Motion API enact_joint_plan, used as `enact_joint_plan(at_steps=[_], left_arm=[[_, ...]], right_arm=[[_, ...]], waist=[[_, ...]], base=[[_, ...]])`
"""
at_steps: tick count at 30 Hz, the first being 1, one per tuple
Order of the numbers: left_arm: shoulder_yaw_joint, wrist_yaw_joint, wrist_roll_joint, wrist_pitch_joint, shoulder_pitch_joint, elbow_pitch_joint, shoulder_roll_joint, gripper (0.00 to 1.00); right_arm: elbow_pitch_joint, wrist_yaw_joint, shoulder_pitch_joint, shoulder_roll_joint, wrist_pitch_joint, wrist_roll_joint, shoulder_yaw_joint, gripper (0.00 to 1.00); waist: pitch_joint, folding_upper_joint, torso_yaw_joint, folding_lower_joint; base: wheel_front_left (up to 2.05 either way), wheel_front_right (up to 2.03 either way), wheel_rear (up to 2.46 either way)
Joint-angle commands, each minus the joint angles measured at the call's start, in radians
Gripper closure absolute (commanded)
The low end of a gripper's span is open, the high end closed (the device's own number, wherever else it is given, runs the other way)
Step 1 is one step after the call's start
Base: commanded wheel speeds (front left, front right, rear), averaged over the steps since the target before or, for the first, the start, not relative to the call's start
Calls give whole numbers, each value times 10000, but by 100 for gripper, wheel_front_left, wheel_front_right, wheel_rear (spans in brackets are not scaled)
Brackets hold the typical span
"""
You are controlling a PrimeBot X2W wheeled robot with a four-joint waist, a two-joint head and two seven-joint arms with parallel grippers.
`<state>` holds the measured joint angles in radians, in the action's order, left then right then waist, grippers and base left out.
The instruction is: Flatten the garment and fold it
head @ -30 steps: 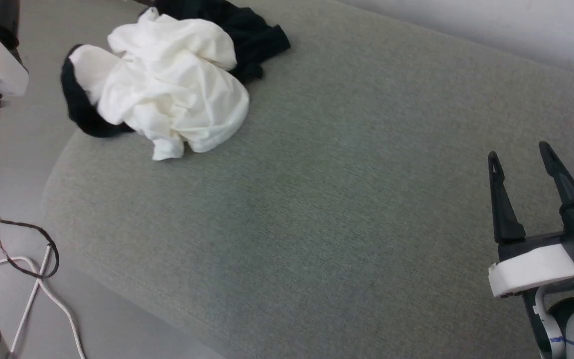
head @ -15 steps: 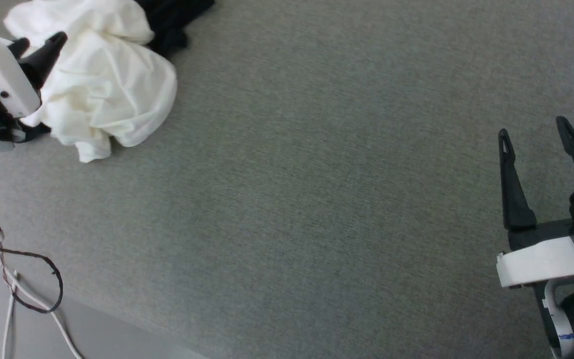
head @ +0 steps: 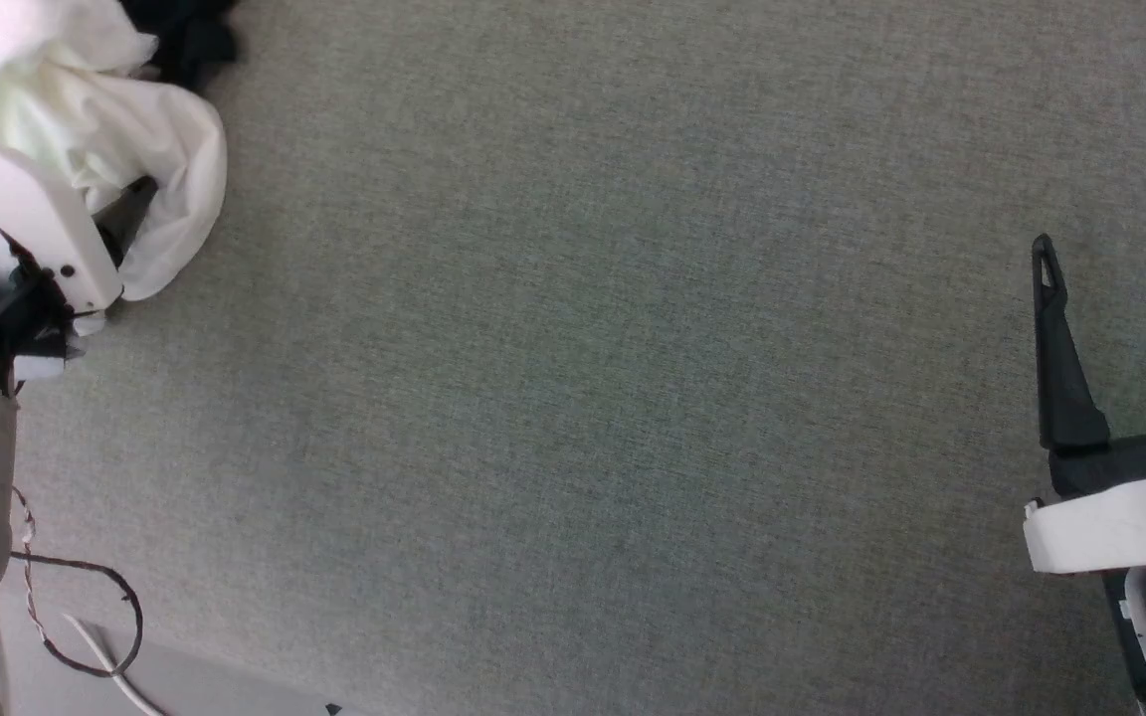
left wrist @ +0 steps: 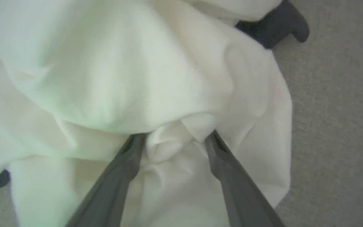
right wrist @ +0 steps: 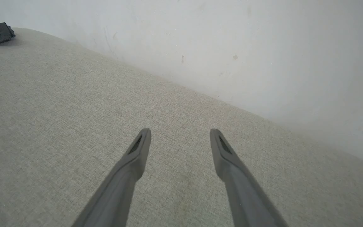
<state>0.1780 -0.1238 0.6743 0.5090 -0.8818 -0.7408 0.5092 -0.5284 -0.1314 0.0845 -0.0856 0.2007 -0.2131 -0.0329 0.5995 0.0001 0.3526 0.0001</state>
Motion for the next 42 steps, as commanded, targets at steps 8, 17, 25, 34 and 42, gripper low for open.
enact_joint_plan(at_steps=[8, 17, 25, 34, 42], left_arm=[[396, -68, -282, -1396, 188, -949, 61, 100], [778, -68, -171, -2468, -2, -1017, 1069, 100], [1043, -68, -511, -2783, -989, 114, 2039, 100], [1461, 307, -1122, -2371, -2521, 1889, 1992, 100], [1798, 1048, -1583, -1724, -4439, 3256, 1191, 100]], right_arm=[[-164, 7, 305, -98, 74, -5, 64, 0], [408, 7, 52, 141, -474, 335, -73, 0], [1322, 7, -261, 336, -1327, 878, -265, 0], [2581, 7, -883, 351, -2342, 2339, -574, 0], [3382, 7, -1185, 352, -3174, 3053, -735, 0]], waist=[[-106, -1, -357, -1], [-1342, -1, -506, -1], [-2829, -1, -490, -1], [-4378, -1, -391, -1], [-5335, -1, -732, -1]], base=[[0, 0, 0], [0, 0, 0], [0, 0, 0], [0, 0, 0], [0, 0, 0]])
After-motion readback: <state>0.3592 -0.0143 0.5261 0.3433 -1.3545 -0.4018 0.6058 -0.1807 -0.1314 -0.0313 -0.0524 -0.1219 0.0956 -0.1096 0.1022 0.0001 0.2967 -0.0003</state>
